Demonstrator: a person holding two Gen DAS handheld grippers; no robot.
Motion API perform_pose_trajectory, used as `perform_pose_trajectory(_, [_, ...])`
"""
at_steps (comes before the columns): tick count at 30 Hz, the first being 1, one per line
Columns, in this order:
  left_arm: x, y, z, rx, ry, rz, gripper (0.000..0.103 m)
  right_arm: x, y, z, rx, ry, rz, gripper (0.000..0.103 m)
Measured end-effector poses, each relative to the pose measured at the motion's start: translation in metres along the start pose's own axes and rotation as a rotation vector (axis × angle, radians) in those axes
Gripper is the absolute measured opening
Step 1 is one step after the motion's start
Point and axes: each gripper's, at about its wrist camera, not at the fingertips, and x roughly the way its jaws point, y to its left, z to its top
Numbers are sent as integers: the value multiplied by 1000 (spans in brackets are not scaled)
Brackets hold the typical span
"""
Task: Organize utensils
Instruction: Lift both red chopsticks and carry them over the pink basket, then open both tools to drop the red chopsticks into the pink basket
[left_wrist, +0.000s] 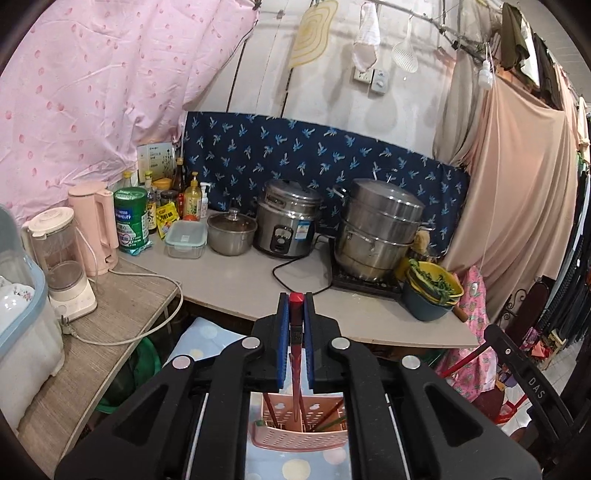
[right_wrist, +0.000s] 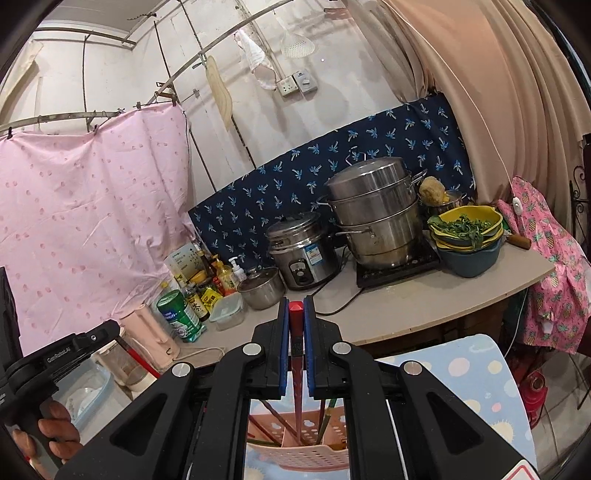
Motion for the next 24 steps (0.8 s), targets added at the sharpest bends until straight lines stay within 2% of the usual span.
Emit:
perform_pose_trajectory(9, [52, 12, -30, -3, 89, 30, 7, 57, -6, -34, -19, 104, -27, 7])
perform_pose_trajectory(15, [62, 13, -41, 18, 102, 35, 8, 75, -7, -53, -35, 157, -41, 8])
perform_pose_trajectory(17, [62, 13, -42, 27, 98, 40, 17, 73, -6, -54, -38, 149, -48, 11])
perform_pose_trajectory(19, [59, 14, -42, 22, 92, 42, 32, 70, -5, -52, -41, 145, -47, 13])
perform_pose_trajectory(24, [47, 13, -43, 28, 77, 51, 35, 55, 1, -48, -59, 121, -42, 21])
